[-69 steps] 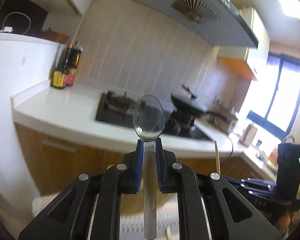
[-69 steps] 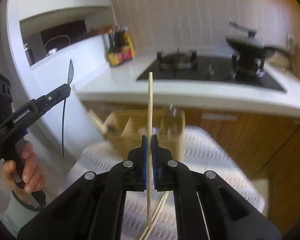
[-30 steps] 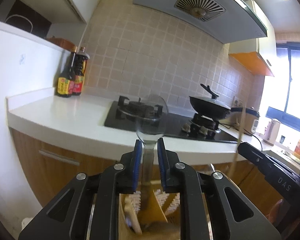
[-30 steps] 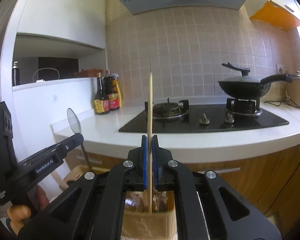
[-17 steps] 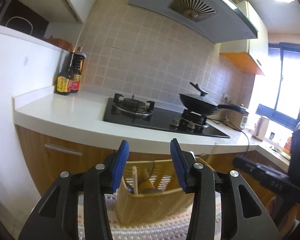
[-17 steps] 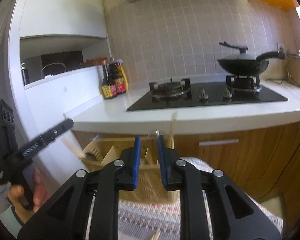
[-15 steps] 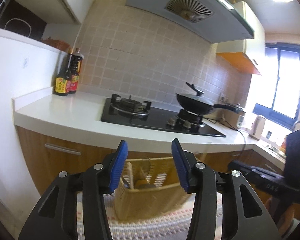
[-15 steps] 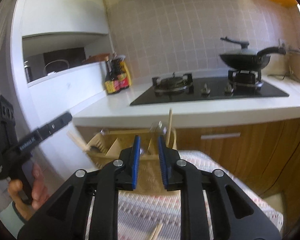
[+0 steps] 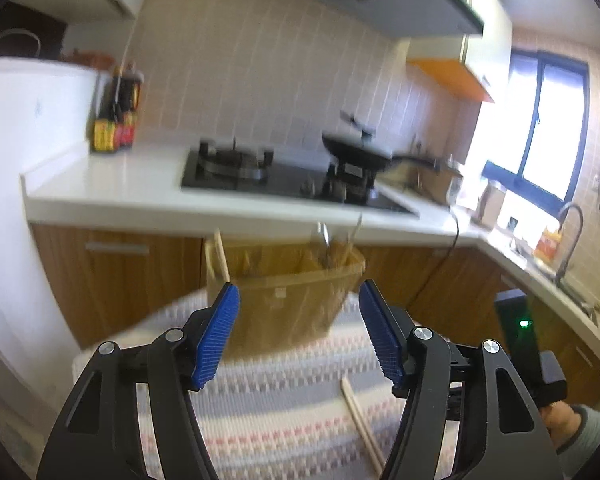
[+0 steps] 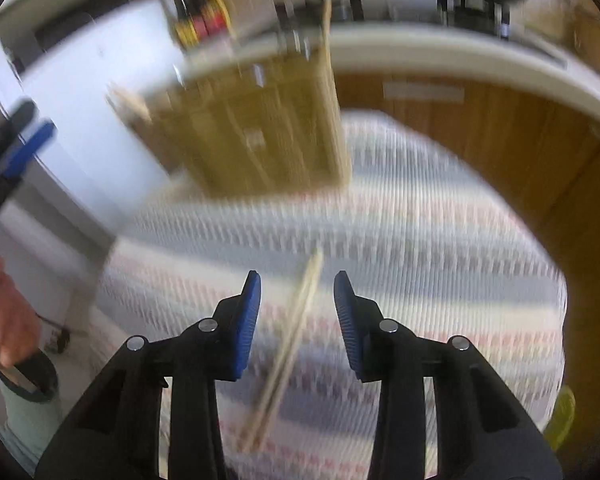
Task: Organize utensils
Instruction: 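Grasp a chopstick with the right tool while the left tool grasps another chopstick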
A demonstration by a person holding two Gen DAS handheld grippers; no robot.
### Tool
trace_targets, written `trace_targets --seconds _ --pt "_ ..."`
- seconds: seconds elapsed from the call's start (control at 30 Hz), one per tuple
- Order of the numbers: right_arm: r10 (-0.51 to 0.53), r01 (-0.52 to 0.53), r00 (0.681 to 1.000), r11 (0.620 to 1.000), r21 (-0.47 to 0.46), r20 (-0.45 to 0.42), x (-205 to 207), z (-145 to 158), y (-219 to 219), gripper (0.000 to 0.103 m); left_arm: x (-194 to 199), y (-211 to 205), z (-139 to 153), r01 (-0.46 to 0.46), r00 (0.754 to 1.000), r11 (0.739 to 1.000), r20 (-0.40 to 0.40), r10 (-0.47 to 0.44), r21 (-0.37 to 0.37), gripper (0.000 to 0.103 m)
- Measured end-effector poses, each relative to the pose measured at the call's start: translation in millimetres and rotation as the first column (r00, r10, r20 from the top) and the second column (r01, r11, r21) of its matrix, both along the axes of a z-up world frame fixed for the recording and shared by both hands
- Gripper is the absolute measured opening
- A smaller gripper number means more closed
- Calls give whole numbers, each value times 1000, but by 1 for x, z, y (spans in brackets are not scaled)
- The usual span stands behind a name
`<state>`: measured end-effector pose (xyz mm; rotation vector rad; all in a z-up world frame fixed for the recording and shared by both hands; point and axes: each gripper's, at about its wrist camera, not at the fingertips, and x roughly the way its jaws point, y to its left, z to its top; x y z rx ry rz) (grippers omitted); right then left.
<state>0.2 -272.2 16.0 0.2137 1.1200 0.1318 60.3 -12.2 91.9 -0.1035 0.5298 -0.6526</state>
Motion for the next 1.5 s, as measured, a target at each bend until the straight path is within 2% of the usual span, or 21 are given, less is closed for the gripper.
trace_targets --seconds 0.07,0.17,0.33,0.53,0.73,0.8,0.97,1.13,1.23,1.33,1.37,1.5 --pt "10 -10 997 1000 9 -71 -4 -19 4 29 1 -1 -12 13 998 1000 -54 -12 22 61" --pt "13 -12 991 1000 6 -130 -10 -39 10 29 1 1 -27 -5 995 999 -103 10 48 61" --pt "20 -18 982 1000 13 -186 -15 -61 19 21 9 5 -52 -1 977 996 -213 19 84 61" --pt "13 -18 983 1000 -22 -182 -11 -60 32 20 13 8 -67 9 962 995 -273 19 101 61" --pt "41 -63 986 989 -133 -160 -15 -63 59 19 16 -8 -83 36 948 983 -318 24 182 61" --pt "67 -94 985 981 -172 -158 -17 -65 67 4 17 -17 -88 52 942 978 -336 19 202 61" --pt "78 -103 986 979 -173 -147 -24 -67 64 4 17 -40 -103 109 922 967 -386 -13 229 61" --pt "24 -44 991 988 -148 -135 -35 -61 30 3 15 -78 -129 208 885 942 -461 -67 262 58" --pt "-24 8 991 992 -128 -129 -38 -59 5 3 9 -106 -143 257 871 919 -484 -87 299 49" --pt "-56 45 988 996 -83 -146 -35 -57 -17 0 8 -129 -157 279 861 892 -504 -68 355 42" --pt "-62 51 987 996 -72 -147 -36 -57 -21 0 7 -134 -160 283 860 886 -507 -65 367 41" --pt "-57 52 986 998 -34 -157 -40 -59 -32 0 -1 -152 -162 264 885 851 -464 -27 455 41"
